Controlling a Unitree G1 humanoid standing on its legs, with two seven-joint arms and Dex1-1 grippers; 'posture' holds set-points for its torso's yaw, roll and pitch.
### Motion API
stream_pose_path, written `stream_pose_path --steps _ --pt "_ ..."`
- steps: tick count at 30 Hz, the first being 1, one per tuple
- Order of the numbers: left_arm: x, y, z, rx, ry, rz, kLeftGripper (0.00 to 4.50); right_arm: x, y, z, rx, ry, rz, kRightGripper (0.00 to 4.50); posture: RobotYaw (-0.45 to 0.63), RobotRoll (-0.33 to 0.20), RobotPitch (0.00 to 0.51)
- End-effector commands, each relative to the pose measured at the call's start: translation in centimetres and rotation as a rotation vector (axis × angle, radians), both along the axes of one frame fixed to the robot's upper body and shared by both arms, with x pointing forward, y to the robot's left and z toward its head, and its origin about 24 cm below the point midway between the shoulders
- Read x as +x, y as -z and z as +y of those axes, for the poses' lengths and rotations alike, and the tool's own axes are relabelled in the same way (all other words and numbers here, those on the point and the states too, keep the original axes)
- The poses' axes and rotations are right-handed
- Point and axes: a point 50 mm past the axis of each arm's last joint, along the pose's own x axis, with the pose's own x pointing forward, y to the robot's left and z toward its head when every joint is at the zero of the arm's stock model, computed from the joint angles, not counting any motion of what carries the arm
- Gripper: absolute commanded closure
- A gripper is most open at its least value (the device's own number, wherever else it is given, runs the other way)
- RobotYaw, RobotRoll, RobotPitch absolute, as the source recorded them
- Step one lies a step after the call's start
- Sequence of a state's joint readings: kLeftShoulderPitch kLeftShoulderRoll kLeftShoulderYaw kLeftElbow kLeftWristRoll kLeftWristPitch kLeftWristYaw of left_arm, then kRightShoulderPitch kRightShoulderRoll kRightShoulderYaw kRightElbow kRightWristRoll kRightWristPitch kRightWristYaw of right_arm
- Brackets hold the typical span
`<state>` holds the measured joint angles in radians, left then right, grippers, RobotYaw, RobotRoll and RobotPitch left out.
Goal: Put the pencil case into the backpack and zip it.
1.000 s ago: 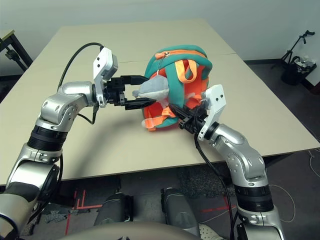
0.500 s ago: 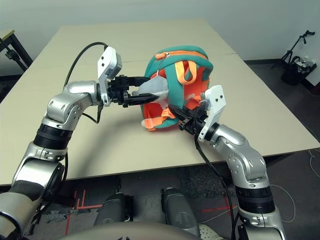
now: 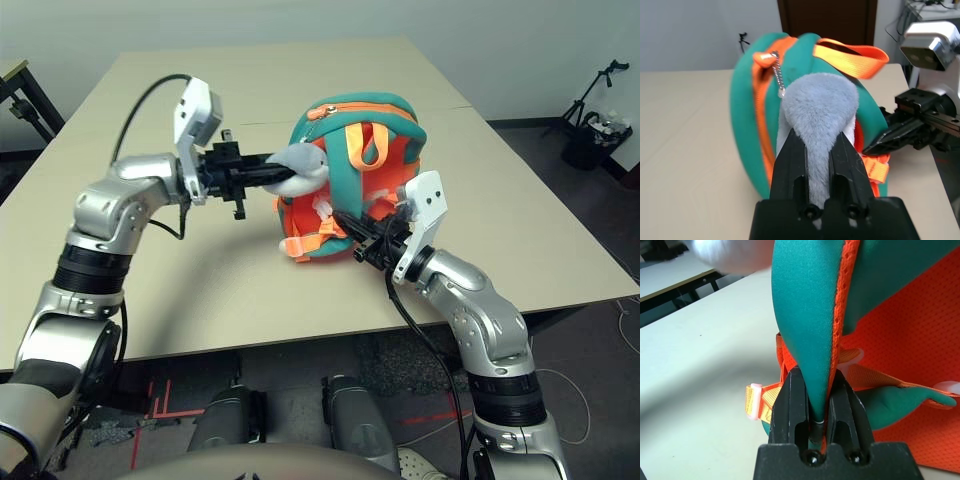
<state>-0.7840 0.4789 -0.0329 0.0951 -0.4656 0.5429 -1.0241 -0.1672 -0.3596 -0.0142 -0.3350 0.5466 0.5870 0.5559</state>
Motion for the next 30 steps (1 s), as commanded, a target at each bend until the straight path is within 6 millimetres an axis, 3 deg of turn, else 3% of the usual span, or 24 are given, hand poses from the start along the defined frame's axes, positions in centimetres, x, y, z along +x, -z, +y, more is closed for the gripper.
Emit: stream_pose_path --steps 1,7,18,30 --pt "0.1 -2.1 1.5 -0.057 -0.052 -0.044 4.32 -0.3 0.4 1.1 0.001 -0.079 0.022 4.36 -0.18 0.0 0.021" --pt "-0.1 -2.7 3.6 -0.052 -0.117 -0.055 4.32 -0.2 0.5 1.0 -0.007 -0.076 0.026 4.36 -0.17 0.0 0.024" --pt "-0.8 -1.8 7.0 -0.043 -0.256 -0.03 4.32 -0.1 0.6 1.0 -0.008 -0.081 0.031 4.36 -0.16 0.0 0.028" --pt "-2.4 2.1 7.6 -0.025 -0.296 0.107 4.32 0.0 0.7 1.2 -0.011 -0.093 0.034 4.37 -0.15 0.0 0.027"
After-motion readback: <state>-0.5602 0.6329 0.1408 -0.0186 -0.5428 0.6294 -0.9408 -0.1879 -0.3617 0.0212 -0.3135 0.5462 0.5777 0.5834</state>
